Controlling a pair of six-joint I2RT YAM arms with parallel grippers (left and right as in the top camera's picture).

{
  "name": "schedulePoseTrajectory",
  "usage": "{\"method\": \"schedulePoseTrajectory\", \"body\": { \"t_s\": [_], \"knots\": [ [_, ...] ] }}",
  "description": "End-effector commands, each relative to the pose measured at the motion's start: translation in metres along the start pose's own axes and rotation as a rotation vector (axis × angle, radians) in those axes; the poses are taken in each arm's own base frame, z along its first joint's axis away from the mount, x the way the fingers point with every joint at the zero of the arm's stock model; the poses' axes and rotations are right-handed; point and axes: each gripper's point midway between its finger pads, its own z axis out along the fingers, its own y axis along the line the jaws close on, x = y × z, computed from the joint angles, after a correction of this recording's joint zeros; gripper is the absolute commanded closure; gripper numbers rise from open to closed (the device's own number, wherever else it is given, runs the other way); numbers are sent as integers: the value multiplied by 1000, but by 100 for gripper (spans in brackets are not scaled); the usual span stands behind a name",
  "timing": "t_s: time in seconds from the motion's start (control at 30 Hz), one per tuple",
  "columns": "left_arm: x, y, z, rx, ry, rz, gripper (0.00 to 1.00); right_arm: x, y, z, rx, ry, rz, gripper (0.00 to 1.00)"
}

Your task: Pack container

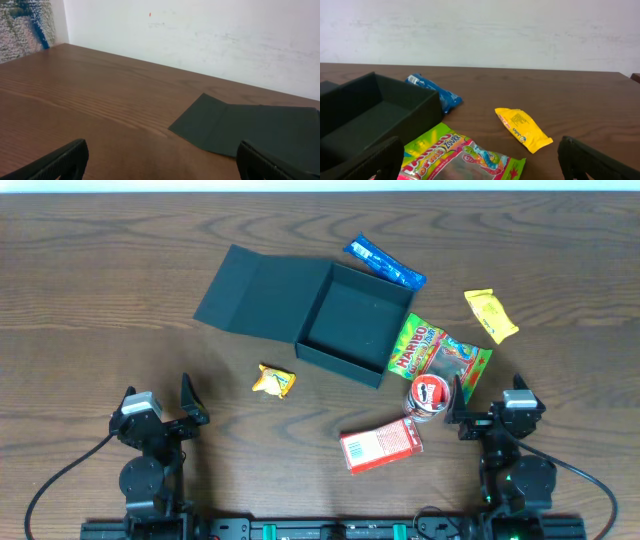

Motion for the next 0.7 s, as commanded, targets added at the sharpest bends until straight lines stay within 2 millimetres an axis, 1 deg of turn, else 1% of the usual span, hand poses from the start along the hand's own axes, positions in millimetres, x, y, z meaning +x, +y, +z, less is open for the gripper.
{"method": "schedulePoseTrajectory", "body": {
  "t_s": [0.0, 0.5, 0.57, 0.6, 0.67],
  "knots": [
    [18, 4, 1, -15, 51, 16, 5, 1, -5, 0, 21, 2, 5, 1],
    [17, 5, 1, -20, 48, 16, 5, 1, -5, 0, 21, 2, 5, 1],
    [9, 7, 2, -34, 12, 12, 5, 1, -5, 0, 21, 2, 5, 1],
    [5, 5, 2, -19, 0, 10, 5, 1, -5, 0, 21, 2, 5, 1],
    [-2, -7, 1, 47, -26, 7, 5, 1, -5, 0, 21, 2, 5, 1]
  ]
}}
